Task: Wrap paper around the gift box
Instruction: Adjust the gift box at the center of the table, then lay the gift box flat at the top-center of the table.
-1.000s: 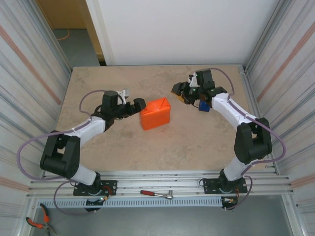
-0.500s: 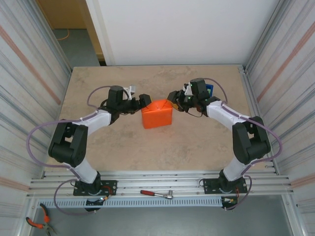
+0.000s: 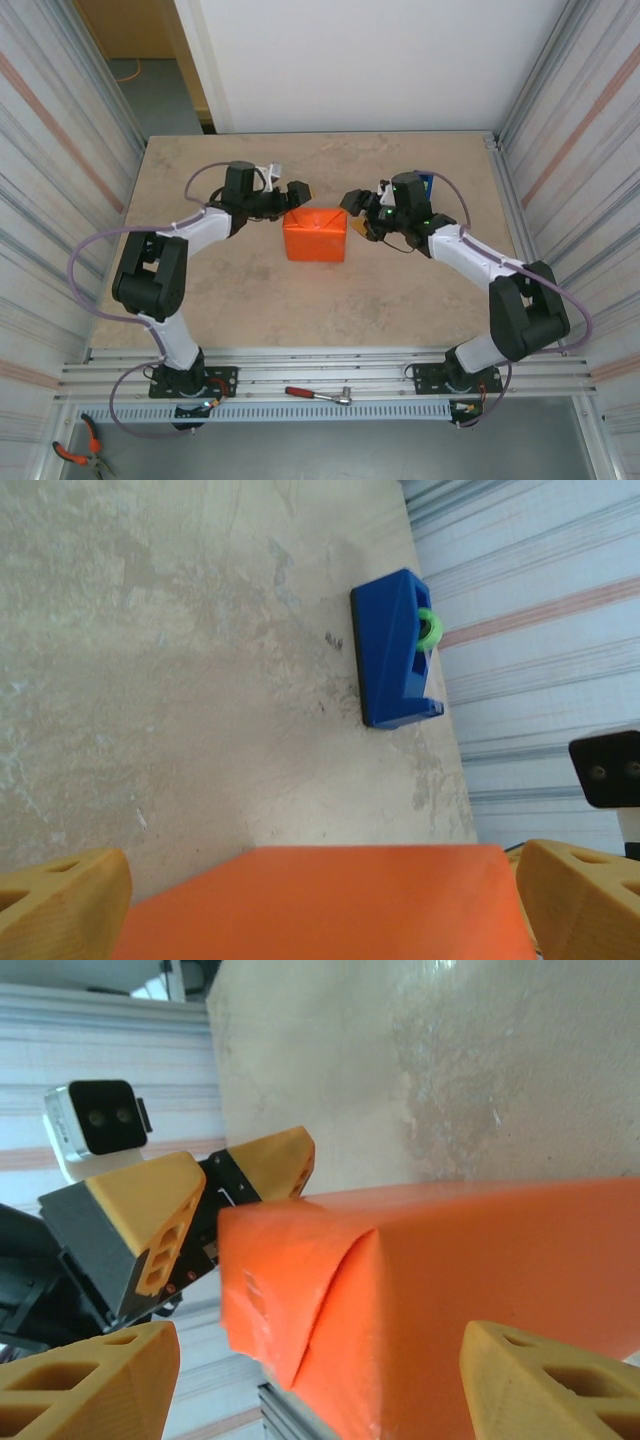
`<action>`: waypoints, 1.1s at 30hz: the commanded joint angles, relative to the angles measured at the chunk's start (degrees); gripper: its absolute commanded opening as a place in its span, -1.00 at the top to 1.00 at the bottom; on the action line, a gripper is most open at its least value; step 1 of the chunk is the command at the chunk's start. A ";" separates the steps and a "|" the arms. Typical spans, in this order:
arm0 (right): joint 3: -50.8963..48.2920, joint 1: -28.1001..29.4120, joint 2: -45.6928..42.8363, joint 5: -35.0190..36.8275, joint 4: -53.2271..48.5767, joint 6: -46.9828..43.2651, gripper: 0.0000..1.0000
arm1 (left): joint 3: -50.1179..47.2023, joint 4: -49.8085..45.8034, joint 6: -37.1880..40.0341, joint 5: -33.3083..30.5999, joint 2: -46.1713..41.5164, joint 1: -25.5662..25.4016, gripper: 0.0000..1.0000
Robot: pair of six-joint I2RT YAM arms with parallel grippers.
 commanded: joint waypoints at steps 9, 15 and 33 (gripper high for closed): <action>-3.17 -1.28 -12.76 7.43 -15.79 -14.16 -0.21 | -1.81 -9.73 8.91 -2.45 -13.25 4.73 -0.98; -9.41 5.46 -16.45 11.64 -17.57 -20.05 0.02 | -11.99 -12.17 12.24 -6.85 -23.46 4.73 -0.98; -10.66 14.48 -4.74 19.76 -11.18 -20.57 -0.35 | -33.30 -5.71 9.88 -20.85 -33.41 -6.69 -0.98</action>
